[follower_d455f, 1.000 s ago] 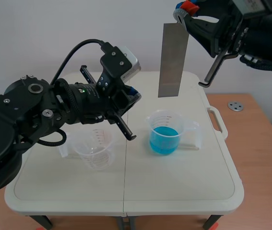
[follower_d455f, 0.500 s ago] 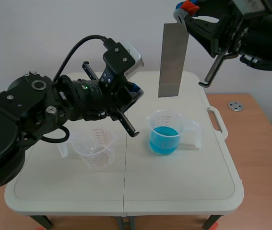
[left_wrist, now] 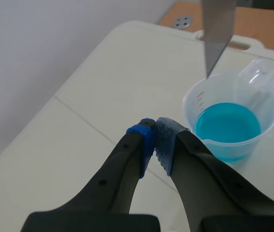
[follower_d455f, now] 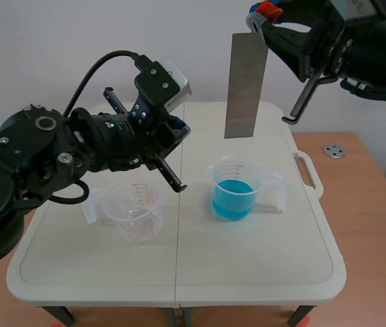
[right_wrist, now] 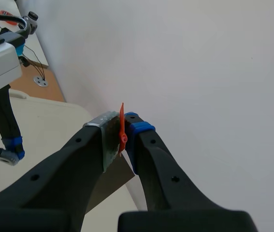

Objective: Hold the metal plate by the orange handle, dip it into the blue solution, take it out and point at it, then put the plate back in the beaker on the left.
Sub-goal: 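Put the plate into the left beaker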

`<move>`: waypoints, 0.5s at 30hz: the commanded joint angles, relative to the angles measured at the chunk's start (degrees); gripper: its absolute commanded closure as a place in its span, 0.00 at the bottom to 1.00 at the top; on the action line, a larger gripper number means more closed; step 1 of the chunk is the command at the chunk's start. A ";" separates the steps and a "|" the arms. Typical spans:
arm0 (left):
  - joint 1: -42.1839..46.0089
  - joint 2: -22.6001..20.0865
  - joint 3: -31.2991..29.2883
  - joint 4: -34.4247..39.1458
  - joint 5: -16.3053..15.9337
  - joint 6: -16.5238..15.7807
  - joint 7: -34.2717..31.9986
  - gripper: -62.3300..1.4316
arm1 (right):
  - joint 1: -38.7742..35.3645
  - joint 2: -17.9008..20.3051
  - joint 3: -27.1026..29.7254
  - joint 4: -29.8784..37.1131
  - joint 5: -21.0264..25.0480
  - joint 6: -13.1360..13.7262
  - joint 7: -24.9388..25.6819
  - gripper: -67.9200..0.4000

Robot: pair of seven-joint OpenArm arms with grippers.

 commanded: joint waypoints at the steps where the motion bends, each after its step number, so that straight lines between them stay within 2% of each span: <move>1: 1.20 -2.21 -0.42 2.23 -0.92 1.16 -0.66 0.95 | 0.70 0.46 0.33 1.14 1.25 0.33 0.42 0.98; 3: 2.80 -4.22 -1.14 3.89 -2.14 2.08 -0.85 0.95 | 0.70 0.46 0.33 1.14 1.25 0.33 0.42 0.98; 11: 13.57 -14.78 -8.20 14.75 -9.88 2.14 -1.01 0.95 | 0.70 0.46 0.33 1.14 1.25 0.33 0.44 0.98; 15: 21.59 -20.44 -13.03 19.78 -12.61 4.22 -2.95 0.95 | 0.70 0.46 0.33 1.14 1.42 0.33 0.46 0.98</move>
